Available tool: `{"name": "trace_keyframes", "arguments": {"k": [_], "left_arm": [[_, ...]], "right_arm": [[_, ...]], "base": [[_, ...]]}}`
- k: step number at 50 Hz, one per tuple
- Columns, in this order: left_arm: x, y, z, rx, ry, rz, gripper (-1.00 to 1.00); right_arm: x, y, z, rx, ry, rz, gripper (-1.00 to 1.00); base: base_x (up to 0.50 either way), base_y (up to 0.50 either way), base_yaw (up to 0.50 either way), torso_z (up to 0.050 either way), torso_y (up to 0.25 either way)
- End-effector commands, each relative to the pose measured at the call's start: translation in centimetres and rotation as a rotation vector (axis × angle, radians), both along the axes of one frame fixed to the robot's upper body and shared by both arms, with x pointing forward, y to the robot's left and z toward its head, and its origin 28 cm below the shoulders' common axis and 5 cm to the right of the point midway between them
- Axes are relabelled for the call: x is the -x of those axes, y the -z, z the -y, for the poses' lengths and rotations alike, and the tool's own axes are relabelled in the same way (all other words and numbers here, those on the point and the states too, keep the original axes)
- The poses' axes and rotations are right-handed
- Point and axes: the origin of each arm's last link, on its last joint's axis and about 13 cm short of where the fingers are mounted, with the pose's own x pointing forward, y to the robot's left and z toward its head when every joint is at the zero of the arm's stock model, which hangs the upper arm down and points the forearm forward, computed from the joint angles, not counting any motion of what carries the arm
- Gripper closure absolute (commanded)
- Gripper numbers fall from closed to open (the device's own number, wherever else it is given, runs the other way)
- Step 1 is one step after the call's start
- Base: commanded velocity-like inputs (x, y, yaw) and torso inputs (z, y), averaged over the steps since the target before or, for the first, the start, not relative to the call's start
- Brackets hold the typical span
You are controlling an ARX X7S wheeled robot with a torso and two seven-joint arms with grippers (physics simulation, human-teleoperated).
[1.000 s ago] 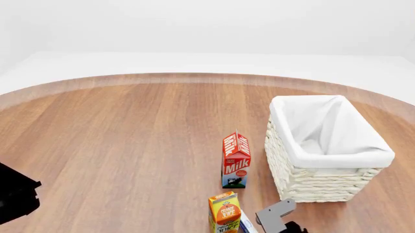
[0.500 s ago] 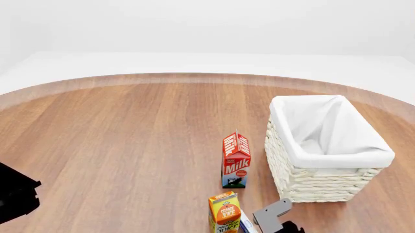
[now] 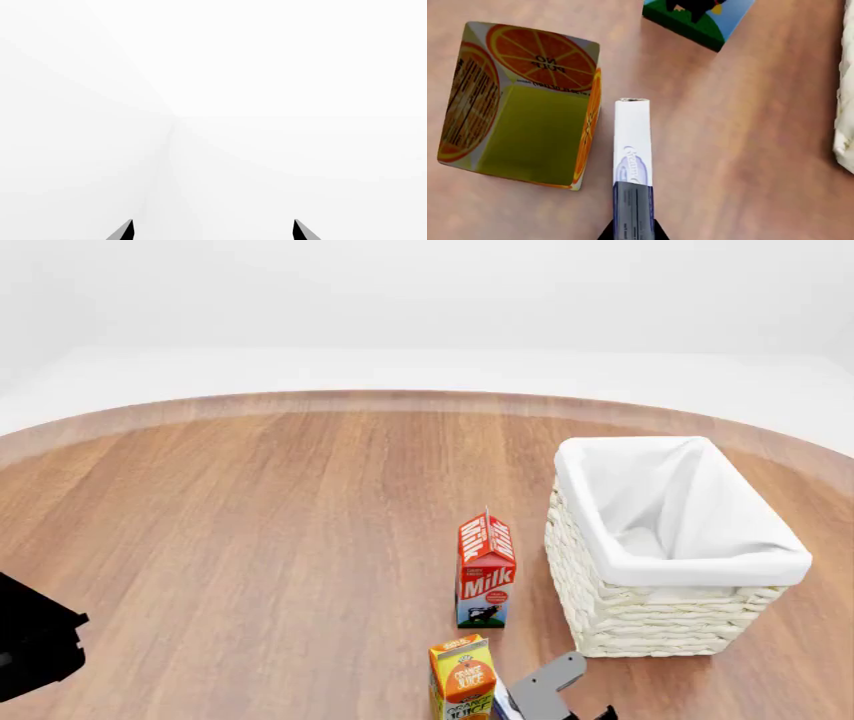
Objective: Pick up the cream cheese box and the butter, and put them in the basket.
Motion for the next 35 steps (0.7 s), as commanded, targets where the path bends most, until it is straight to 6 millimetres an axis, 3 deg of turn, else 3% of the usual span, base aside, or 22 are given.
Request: {"name": "trace_keyframes", "arguments": {"k": [1,10,20,21,27,31,35], "left_arm": [[0.2,0.1,-0.1,-0.025,-0.005,0.008,-1.0],[0.2,0.0,-0.1,-0.025,-0.007,0.008,-1.0],[0.3,0.0,-0.2,-0.026,-0.01,0.008,-1.0],[0.3,0.0,-0.2,-0.026,-0.011,0.009,-1.0],[0.3,-0.1,-0.2,-0.025,-0.01,0.013,-1.0],[0.4,-0.3,-0.2,-0.024,-0.012,0.017,-1.0],[0.4,-0.4,-0.3,-0.022,-0.014,0.022,-1.0]], "right_arm": [[0.0,0.3,-0.1,0.032,-0.01,0.013,1.0],[0.0,0.2,-0.1,0.035,-0.005,0.02,1.0],[-0.3,-2.8,0.2,0.011,0.043,0.166,1.0],[0.2,-4.9,0.4,0.044,0.052,0.287,1.0],[2.4,-9.4,0.6,-0.006,0.057,0.428,1.0],[4.0,-11.4,0.6,-0.024,0.011,0.506,1.0],[5.1,-12.2,0.5,-0.04,0.0,0.52,1.0]], "base": [[0.0,0.0,0.0,0.0,0.0],[0.0,0.0,0.0,0.0,0.0],[0.0,0.0,0.0,0.0,0.0],[0.0,0.0,0.0,0.0,0.0],[0.0,0.0,0.0,0.0,0.0],[0.0,0.0,0.0,0.0,0.0],[0.0,0.0,0.0,0.0,0.0]]}}
